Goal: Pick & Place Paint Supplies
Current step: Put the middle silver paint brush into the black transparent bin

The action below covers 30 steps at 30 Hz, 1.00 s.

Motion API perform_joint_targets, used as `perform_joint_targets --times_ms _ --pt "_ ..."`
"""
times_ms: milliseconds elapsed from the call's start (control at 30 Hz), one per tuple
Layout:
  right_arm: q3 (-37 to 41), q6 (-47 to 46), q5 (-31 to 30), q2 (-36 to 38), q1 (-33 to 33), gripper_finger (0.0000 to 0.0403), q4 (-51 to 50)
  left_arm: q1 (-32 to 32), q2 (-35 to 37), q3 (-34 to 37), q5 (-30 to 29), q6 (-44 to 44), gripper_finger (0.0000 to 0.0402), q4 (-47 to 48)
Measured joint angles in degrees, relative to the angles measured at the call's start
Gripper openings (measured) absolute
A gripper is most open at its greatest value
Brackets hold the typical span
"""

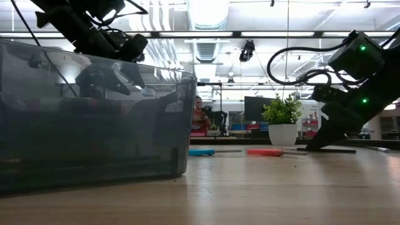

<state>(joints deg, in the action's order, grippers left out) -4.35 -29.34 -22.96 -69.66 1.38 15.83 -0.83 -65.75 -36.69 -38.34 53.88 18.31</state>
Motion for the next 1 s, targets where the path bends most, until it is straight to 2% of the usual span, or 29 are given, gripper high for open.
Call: perform_joint_targets --times_ms 500,1000 --pt "0.01 0.53 -0.17 1.46 0.01 0.0017 -0.43 0.01 -0.01 0.00 0.00 -0.02 0.0233 -0.02" --pt "0.21 1.09 -0.68 7.44 0.01 0.0017 -2.99 -0.01 -0.01 0.00 0.00 -0.02 0.0232 0.00"
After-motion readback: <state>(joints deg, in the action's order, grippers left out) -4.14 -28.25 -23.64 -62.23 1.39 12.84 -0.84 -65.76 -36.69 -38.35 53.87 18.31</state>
